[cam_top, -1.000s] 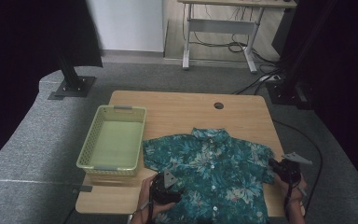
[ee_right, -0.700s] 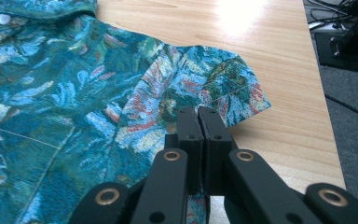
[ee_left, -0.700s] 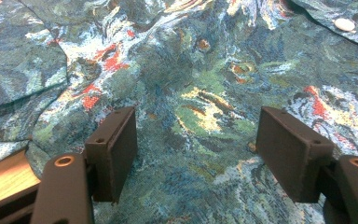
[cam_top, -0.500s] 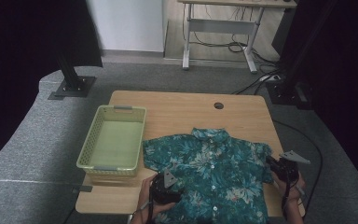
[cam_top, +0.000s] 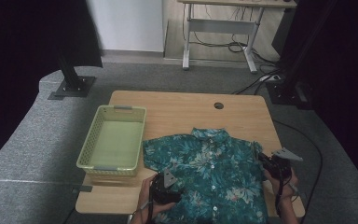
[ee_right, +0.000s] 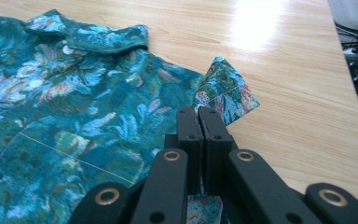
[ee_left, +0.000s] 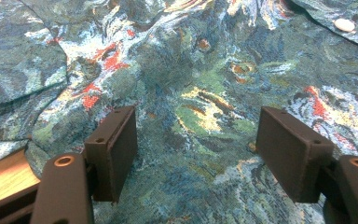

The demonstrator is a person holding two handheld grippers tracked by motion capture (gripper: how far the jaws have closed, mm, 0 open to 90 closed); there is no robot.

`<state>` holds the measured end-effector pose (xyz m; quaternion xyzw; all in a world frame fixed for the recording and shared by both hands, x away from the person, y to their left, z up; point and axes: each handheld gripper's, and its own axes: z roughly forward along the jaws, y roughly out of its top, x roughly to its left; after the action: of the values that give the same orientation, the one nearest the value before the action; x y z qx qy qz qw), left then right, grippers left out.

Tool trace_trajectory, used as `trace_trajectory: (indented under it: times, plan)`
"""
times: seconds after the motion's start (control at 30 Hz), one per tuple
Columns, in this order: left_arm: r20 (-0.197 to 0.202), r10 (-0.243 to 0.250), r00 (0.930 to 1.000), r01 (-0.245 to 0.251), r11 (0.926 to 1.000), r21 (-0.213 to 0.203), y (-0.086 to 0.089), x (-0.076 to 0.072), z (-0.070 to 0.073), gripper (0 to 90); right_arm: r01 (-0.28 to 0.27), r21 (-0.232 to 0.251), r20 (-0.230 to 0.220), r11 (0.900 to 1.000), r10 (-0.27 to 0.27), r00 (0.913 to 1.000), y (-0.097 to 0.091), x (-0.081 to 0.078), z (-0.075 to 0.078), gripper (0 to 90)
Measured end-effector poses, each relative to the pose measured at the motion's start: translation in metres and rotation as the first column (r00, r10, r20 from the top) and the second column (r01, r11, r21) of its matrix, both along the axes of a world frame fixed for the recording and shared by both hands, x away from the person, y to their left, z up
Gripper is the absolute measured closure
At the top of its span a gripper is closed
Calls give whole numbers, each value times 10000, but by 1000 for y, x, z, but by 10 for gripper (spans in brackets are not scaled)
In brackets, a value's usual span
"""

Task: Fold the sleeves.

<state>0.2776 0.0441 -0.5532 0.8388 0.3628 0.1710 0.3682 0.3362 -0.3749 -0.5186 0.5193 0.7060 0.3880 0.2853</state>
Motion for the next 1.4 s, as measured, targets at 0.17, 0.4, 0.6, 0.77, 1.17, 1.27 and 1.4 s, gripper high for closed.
trace_trajectory:
  times: [0.17, 0.4, 0.6, 0.77, 1.17, 1.27, 1.4]
  plan:
    - [4, -2, 10000, 2, 10000, 19, 0, 0, 0, 291, -76, -106, -40, 9999, 76, 10000, 11, 3, 0, 870]
    - [7, 1, 10000, -1, 10000, 22, 0, 0, 0, 289, -335, -227, -226, 9992, 330, 9992, 26, 8, -5, 869]
    - [2, -2, 10000, 2, 10000, 23, 0, 0, 0, 289, -553, -414, -304, 9976, 541, 9981, 39, 11, -6, 869]
    - [6, -7, 10000, 7, 10000, 30, 0, 0, 0, 290, -744, -561, -336, 9956, 726, 9968, 52, 14, -8, 868]
    - [8, -5, 10000, 5, 10000, 34, 0, 0, 0, 290, -1178, -786, -672, 9899, 1126, 9914, 76, 21, -15, 863]
    - [15, -1, 10000, 1, 10000, 49, 0, 0, 0, 290, -1199, -828, -745, 9893, 1138, 9907, 79, 22, -17, 862]
    - [12, -2, 10000, 2, 10000, 45, 0, 0, 0, 290, -1287, -845, -719, 9881, 1228, 9898, 83, 22, -19, 847]
